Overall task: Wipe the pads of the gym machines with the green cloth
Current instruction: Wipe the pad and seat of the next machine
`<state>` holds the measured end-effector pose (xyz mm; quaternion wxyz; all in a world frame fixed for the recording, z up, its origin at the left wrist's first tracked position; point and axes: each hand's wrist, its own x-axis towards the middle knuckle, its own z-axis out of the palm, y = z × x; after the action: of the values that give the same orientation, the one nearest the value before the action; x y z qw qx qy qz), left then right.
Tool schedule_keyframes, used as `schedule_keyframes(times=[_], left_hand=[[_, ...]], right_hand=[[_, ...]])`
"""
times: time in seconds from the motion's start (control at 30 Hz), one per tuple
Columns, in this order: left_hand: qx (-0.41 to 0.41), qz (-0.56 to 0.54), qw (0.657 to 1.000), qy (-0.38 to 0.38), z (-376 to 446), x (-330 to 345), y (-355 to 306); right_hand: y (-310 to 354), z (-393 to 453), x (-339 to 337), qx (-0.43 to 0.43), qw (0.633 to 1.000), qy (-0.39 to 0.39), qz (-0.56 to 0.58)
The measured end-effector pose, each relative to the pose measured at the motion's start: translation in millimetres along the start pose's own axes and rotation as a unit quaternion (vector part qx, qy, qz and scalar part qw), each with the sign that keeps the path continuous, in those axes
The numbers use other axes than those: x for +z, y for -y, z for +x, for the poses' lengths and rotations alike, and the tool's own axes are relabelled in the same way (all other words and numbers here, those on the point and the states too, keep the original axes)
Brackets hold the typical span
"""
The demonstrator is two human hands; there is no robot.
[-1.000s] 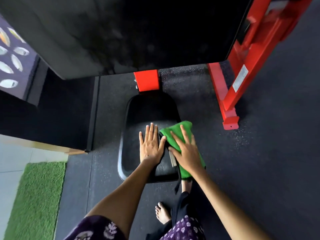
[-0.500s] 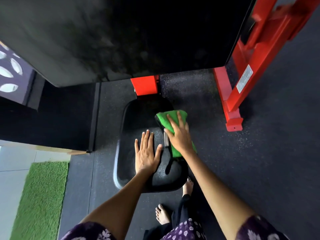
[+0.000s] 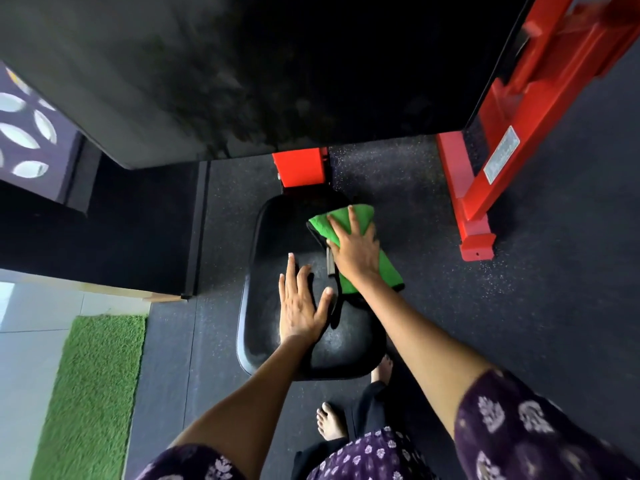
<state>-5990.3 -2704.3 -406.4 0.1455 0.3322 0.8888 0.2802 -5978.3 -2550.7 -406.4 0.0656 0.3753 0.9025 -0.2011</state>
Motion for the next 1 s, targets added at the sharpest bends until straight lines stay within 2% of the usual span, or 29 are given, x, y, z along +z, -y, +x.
schedule_keyframes(times=[0.1,0.2,0.27,0.37,0.4,0.47,0.53,0.57,0.6,0.67,0.7,0.73,0.8,0.83,0.9,0.93,1.0], left_hand=[[-0.023,-0.107,0.993,-0.039,-1.1,-4.1,2.7],[-0.097,-0.218,0.968,-0.075,-0.2,-11.8,0.3],[-0.165,-0.269,0.944,-0.099,2.0,-19.7,-0.8],[-0.267,-0.346,0.889,-0.138,-10.4,-30.6,-7.3],[-0.300,-0.353,0.875,-0.141,-20.0,-36.9,-8.7],[-0.341,-0.384,0.851,-0.106,-35.7,-43.0,-6.6],[-0.359,-0.437,0.825,0.002,-42.3,-51.3,-12.1],[-0.364,-0.454,0.811,0.063,-47.3,-62.2,-21.0],[-0.365,-0.464,0.799,0.113,-47.6,-70.8,-27.2],[-0.354,-0.466,0.799,0.142,-49.2,-91.3,-39.8],[-0.346,-0.464,0.804,0.140,-48.7,-101.9,-44.1],[-0.331,-0.460,0.811,0.145,-48.7,-115.7,-49.6],[-0.295,-0.466,0.814,0.179,-47.4,-141.9,-59.6],[-0.279,-0.483,0.805,0.202,-46.3,-153.2,-66.0],[-0.261,-0.508,0.784,0.243,-45.0,-171.6,-84.3],[-0.255,-0.514,0.777,0.258,-46.5,-178.7,-95.8],[-0.229,-0.513,0.780,0.276,-47.5,-184.2,-121.6]], right_hand=[[9.6,-4.9,0.4,-0.051,0.997,0.004,-0.060],[16.0,-31.9,7.7,-0.145,0.986,0.025,-0.080],[22.4,-54.4,12.1,-0.163,0.982,0.044,-0.082],[28.1,-79.1,8.9,-0.169,0.982,0.054,-0.058],[32.3,-86.0,1.6,-0.161,0.985,0.058,-0.019],[42.5,-96.8,-20.4,-0.086,0.990,0.065,0.094],[56.6,-105.5,-42.9,0.014,0.976,0.075,0.203],[63.8,-114.4,-55.2,0.047,0.958,0.093,0.266],[69.5,-118.3,-61.9,0.075,0.926,0.129,0.347],[75.8,-129.5,-82.4,0.129,0.819,0.198,0.522],[73.0,-132.3,-91.8,0.147,0.777,0.196,0.580],[67.2,-137.3,-105.3,0.150,0.764,0.170,0.604],[51.1,-149.2,-131.2,0.166,0.776,0.118,0.597],[39.4,-154.5,-139.6,0.185,0.777,0.109,0.592],[17.4,-169.5,-152.8,0.235,0.752,0.155,0.596],[7.4,-176.9,-157.6,0.243,0.728,0.193,0.610],[-7.8,-191.6,-175.4,0.211,0.695,0.227,0.649]])
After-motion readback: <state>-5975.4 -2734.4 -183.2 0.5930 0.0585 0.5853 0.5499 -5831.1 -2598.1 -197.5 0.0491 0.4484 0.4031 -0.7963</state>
